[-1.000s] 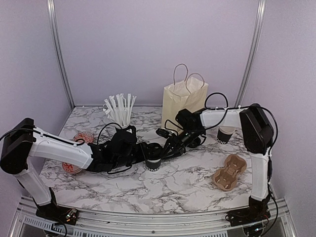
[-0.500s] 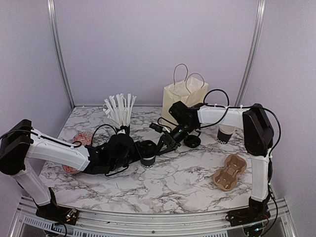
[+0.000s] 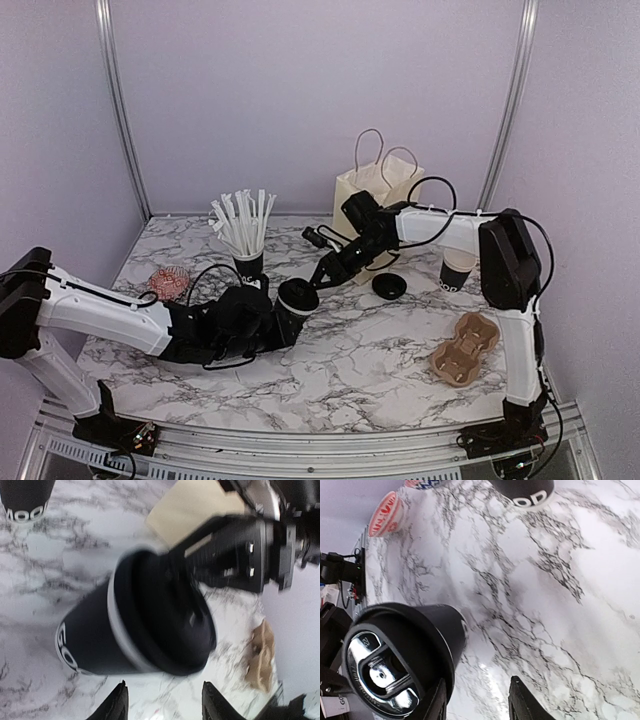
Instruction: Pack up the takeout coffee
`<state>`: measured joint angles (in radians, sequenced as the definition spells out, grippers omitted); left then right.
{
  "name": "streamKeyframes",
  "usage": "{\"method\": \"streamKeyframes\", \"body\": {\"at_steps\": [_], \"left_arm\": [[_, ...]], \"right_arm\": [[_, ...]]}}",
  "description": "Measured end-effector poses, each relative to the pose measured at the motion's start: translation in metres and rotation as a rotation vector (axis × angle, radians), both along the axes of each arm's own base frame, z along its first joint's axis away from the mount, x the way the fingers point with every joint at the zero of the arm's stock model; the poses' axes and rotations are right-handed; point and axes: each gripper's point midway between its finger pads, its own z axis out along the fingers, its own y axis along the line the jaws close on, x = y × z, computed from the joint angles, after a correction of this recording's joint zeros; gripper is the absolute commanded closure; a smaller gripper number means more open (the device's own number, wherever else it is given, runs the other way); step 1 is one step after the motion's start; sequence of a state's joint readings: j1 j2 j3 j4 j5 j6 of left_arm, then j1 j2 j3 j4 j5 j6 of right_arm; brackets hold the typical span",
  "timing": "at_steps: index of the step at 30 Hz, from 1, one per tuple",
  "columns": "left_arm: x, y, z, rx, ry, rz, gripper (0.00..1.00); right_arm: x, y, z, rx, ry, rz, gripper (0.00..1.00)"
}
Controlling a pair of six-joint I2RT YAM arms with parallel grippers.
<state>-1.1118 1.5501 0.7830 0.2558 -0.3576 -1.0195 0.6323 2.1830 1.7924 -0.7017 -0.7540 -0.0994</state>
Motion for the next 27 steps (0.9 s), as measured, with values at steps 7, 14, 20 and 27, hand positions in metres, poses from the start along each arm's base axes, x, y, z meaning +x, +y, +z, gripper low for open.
{"method": "streamKeyframes", "body": {"at_steps": [7, 14, 20, 27], "left_arm": [[-0.039, 0.037, -0.081, 0.264, 0.242, -0.1, 0.49], [-0.043, 0.044, -0.087, 0.286, 0.283, -0.114, 0.49], [-0.054, 0.042, -0.081, 0.355, 0.293, -0.227, 0.33], [-0.05, 0.035, -0.026, 0.533, 0.13, -0.451, 0.19]], "right_arm": [[-0.007, -0.019, -0.037, -0.076, 0.042, -0.032, 0.49], [-0.019, -0.024, -0.032, -0.064, 0.06, -0.022, 0.49], [-0.02, -0.022, -0.028, -0.047, 0.063, -0.015, 0.46], [-0.022, -0.021, -0.007, -0.008, 0.026, 0.003, 0.38]]}}
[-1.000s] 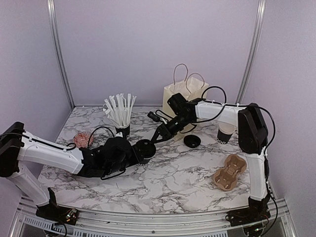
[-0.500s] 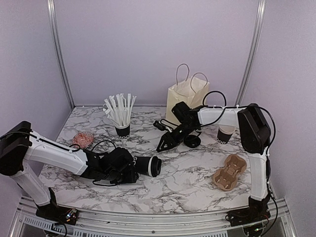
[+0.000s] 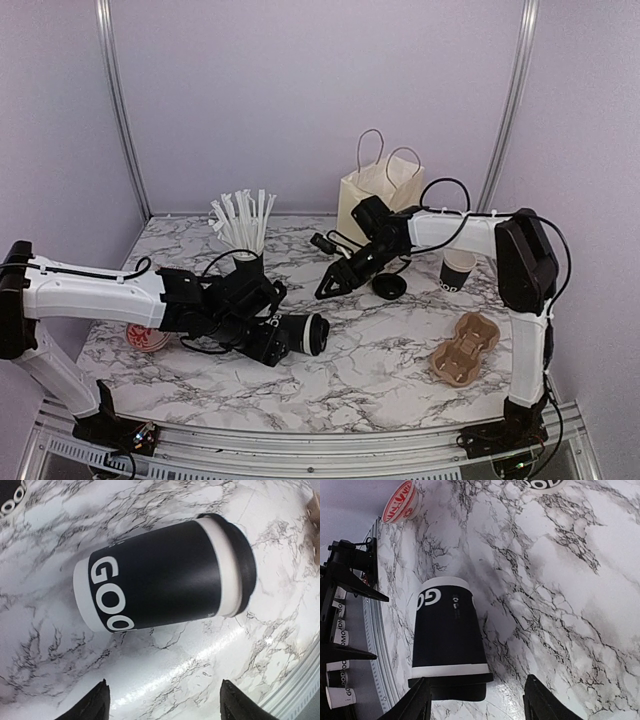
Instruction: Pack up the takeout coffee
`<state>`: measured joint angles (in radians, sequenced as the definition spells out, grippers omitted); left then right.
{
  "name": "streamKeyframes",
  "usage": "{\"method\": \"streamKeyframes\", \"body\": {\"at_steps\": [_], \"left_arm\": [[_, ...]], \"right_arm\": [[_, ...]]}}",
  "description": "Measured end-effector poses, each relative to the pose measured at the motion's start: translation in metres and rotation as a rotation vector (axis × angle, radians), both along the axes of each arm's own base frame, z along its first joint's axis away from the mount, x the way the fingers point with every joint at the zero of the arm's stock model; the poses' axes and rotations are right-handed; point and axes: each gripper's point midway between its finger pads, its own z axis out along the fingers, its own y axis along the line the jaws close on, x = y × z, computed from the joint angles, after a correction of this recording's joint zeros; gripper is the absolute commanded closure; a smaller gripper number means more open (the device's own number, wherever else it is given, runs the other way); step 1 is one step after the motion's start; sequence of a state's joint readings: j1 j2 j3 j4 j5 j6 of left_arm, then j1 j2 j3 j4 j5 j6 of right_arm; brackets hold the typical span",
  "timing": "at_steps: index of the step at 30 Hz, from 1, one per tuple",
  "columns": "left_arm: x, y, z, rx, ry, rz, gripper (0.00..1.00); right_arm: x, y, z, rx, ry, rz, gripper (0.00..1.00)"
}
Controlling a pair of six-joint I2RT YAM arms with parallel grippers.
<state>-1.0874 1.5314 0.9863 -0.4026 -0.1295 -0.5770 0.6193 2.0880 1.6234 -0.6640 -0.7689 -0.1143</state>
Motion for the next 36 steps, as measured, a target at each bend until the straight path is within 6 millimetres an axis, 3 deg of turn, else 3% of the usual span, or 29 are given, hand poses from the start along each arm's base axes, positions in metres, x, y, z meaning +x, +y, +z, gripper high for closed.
{"method": "streamKeyframes", "body": {"at_steps": [3, 6, 11, 19, 22, 29, 36], "left_arm": [[0.0, -0.001, 0.015, 0.073, -0.083, -0.136, 0.11], [0.006, 0.001, 0.028, 0.164, -0.205, -0.293, 0.08], [0.031, -0.005, 0.038, 0.348, -0.392, -0.583, 0.07], [0.097, -0.012, 0.008, 0.441, -0.378, -0.769, 0.07], [0.11, -0.021, -0.007, 0.433, -0.354, -0.815, 0.07], [0.126, -0.06, -0.032, 0.381, -0.312, -0.89, 0.16], [0.13, -0.061, -0.055, 0.396, -0.247, -0.838, 0.19]], "right_arm": [[-0.003, -0.001, 0.02, 0.033, -0.041, 0.017, 0.36], [-0.004, -0.005, 0.041, 0.06, -0.089, 0.026, 0.36], [-0.007, -0.013, 0.066, 0.1, -0.137, 0.027, 0.36], [-0.007, -0.041, 0.077, 0.116, -0.157, -0.01, 0.34], [-0.008, -0.048, 0.09, 0.133, -0.188, -0.022, 0.34], [-0.008, -0.049, 0.11, 0.172, -0.239, -0.019, 0.34], [-0.009, -0.049, 0.108, 0.175, -0.23, -0.016, 0.35]]}}
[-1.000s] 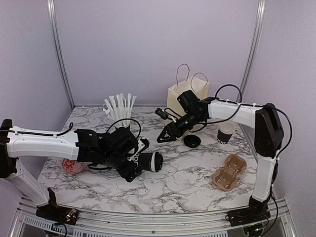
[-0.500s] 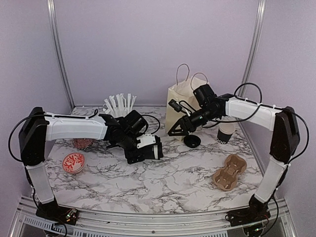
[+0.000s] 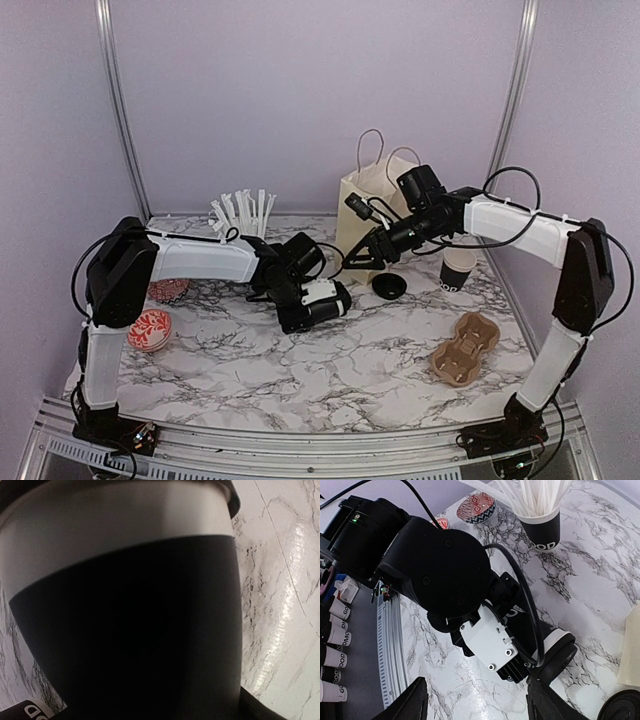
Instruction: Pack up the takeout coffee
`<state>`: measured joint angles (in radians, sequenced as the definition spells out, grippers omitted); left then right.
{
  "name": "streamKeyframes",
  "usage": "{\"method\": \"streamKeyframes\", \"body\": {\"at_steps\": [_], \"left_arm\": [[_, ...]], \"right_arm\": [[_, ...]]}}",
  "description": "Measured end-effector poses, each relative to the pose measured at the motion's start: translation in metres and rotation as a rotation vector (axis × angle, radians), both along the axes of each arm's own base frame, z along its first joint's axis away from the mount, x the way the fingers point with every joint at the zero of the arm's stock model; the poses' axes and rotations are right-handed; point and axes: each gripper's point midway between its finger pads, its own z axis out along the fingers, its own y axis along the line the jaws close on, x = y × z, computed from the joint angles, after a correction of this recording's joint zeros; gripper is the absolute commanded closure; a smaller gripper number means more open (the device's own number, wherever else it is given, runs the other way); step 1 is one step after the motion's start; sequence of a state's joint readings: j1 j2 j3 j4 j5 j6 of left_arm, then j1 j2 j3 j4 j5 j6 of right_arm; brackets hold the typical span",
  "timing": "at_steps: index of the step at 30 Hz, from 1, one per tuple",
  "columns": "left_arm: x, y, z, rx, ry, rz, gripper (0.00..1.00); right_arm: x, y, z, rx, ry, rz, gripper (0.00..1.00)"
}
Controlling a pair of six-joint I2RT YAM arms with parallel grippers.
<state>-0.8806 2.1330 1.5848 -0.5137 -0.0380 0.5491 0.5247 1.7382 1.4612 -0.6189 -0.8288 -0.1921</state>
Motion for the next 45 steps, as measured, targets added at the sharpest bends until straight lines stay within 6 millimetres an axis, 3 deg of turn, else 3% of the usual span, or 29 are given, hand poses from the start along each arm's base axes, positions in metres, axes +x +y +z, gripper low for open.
{"method": "streamKeyframes", "body": {"at_steps": [7, 14, 16, 18, 19, 22, 30, 39, 45], "left_arm": [[0.0, -0.006, -0.006, -0.062, 0.047, 0.125, 0.33], [-0.007, -0.013, -0.008, -0.15, 0.097, 0.184, 0.41], [-0.014, -0.011, -0.008, -0.176, 0.109, 0.193, 0.41], [-0.026, -0.004, -0.007, -0.197, 0.126, 0.195, 0.41], [-0.034, 0.0, -0.005, -0.209, 0.133, 0.192, 0.4], [-0.054, 0.003, 0.008, -0.279, 0.133, 0.167, 0.4], [-0.082, -0.028, 0.071, -0.617, 0.114, 0.079, 0.4], [-0.097, -0.055, 0.096, -0.733, 0.102, -0.004, 0.39], [-0.101, -0.058, 0.097, -0.74, 0.101, -0.014, 0.39]], "right_arm": [[0.005, -0.005, -0.002, -0.002, -0.003, -0.011, 0.35], [0.016, -0.022, -0.012, -0.016, 0.002, -0.046, 0.33], [0.017, -0.028, -0.013, -0.019, -0.003, -0.051, 0.24], [0.016, -0.034, -0.014, -0.02, -0.002, -0.056, 0.03], [0.015, -0.038, -0.014, -0.017, -0.004, -0.056, 0.02], [0.011, -0.05, -0.013, -0.004, -0.007, -0.061, 0.01], [-0.012, -0.052, -0.005, 0.071, 0.028, 0.046, 0.01], [-0.03, -0.036, 0.001, 0.105, 0.062, 0.13, 0.01], [-0.039, -0.026, 0.002, 0.118, 0.088, 0.169, 0.12]]}}
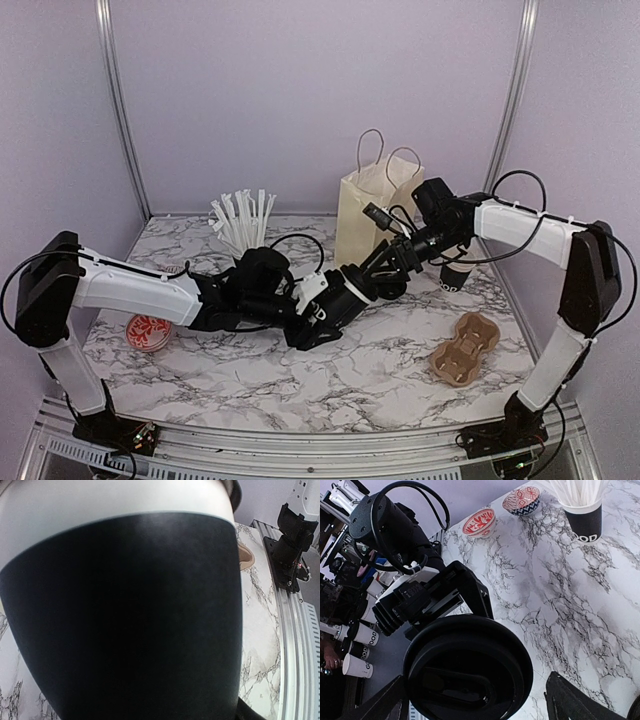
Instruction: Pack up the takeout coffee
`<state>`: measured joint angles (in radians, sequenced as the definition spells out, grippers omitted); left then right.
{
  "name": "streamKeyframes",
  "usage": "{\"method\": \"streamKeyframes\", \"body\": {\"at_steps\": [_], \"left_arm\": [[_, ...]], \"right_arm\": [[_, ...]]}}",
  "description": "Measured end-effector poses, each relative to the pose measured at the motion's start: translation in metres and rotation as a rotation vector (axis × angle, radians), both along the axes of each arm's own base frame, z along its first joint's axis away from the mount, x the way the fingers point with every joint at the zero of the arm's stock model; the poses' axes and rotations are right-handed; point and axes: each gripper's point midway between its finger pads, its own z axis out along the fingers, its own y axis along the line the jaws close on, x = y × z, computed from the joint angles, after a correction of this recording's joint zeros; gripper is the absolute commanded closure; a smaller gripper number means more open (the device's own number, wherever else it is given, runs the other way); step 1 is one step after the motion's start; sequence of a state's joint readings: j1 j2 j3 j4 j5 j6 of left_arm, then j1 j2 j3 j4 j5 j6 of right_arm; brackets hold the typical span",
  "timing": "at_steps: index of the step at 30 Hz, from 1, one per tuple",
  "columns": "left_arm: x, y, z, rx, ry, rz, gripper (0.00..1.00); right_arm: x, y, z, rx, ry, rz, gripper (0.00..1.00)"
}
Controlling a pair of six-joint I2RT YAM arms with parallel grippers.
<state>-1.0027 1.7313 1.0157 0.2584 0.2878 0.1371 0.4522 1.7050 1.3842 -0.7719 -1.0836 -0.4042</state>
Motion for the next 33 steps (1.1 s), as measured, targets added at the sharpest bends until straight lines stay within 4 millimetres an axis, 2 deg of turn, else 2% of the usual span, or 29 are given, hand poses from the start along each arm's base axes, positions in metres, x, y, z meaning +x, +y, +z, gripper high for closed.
{"method": "streamKeyframes", "body": {"at_steps": [8, 18, 21, 22, 23, 24, 27, 29, 31, 33], "left_arm": [[0.002, 0.0, 0.001, -0.002, -0.006, 0.008, 0.38], [0.011, 0.004, -0.005, 0.021, -0.007, 0.069, 0.25], [0.016, 0.006, -0.006, 0.03, -0.021, 0.1, 0.2], [0.017, 0.006, -0.006, 0.032, -0.025, 0.11, 0.09], [0.019, 0.007, -0.006, 0.034, -0.032, 0.122, 0.02], [0.021, 0.008, -0.006, 0.035, -0.036, 0.136, 0.01], [0.02, 0.016, -0.018, 0.06, -0.028, 0.166, 0.01], [0.013, 0.029, -0.033, 0.097, -0.014, 0.181, 0.01], [0.002, 0.044, -0.048, 0.137, 0.011, 0.189, 0.01], [-0.013, 0.057, -0.054, 0.156, 0.036, 0.196, 0.01]], "right_arm": [[-0.003, 0.002, -0.002, -0.002, 0.02, 0.005, 0.13], [-0.003, 0.004, -0.011, -0.053, -0.014, 0.006, 0.28], [-0.001, 0.004, -0.012, -0.069, -0.032, 0.001, 0.3], [0.0, 0.004, -0.013, -0.074, -0.039, -0.003, 0.3], [0.001, 0.003, -0.015, -0.082, -0.042, -0.006, 0.31], [0.002, 0.003, -0.016, -0.088, -0.045, -0.009, 0.31], [0.003, 0.002, -0.019, -0.106, -0.053, -0.015, 0.31], [0.004, 0.002, -0.021, -0.118, -0.063, -0.018, 0.31], [0.005, 0.001, -0.024, -0.135, -0.081, -0.019, 0.32], [0.005, 0.002, -0.028, -0.16, -0.106, -0.015, 0.32]]}}
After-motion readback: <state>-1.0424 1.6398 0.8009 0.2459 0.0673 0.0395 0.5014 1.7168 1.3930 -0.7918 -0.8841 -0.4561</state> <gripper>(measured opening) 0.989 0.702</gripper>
